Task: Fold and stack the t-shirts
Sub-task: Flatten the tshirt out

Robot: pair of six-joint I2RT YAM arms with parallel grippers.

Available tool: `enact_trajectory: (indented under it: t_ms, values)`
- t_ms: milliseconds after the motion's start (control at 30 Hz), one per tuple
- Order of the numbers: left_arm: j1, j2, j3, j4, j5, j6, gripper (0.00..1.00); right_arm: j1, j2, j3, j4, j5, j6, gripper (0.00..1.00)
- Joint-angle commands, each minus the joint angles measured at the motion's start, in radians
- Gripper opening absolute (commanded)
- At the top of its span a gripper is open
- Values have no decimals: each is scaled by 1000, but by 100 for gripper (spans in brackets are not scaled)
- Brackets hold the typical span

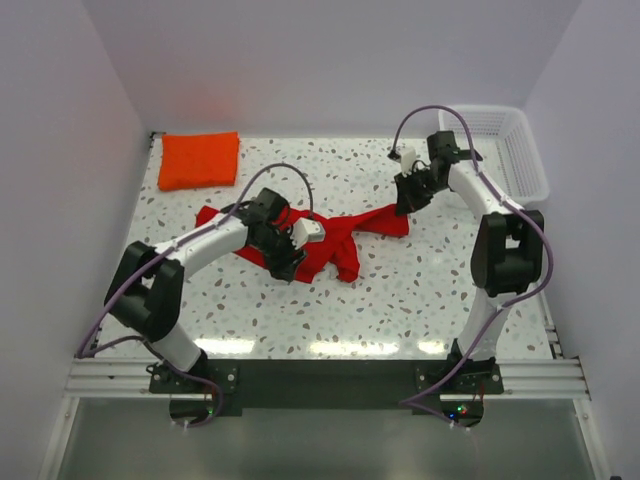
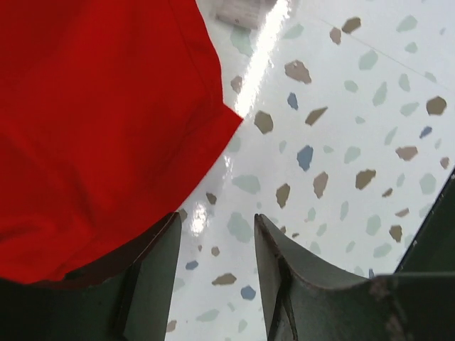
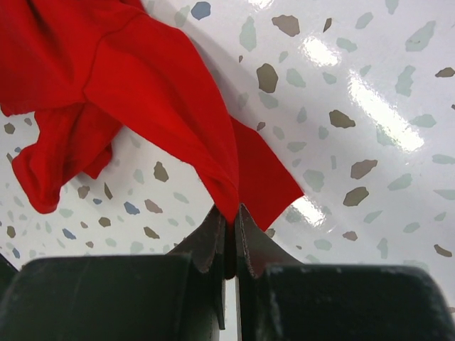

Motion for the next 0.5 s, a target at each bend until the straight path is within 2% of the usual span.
enact_trajectory:
  t_ms: [0, 200, 367, 467]
  values:
    - [-49, 27, -5, 180, -87, -94, 50, 0, -3, 43, -17, 14, 22, 0]
    - [-116, 124, 7, 238, -76, -151, 49, 0, 20, 66, -26, 20, 32, 0]
    - [-117, 190, 39, 232, -64, -180, 44, 1, 24, 75, -29, 24, 32, 0]
    - [-125, 222, 48, 238, -70, -203, 44, 1, 27, 72, -25, 26, 35, 0]
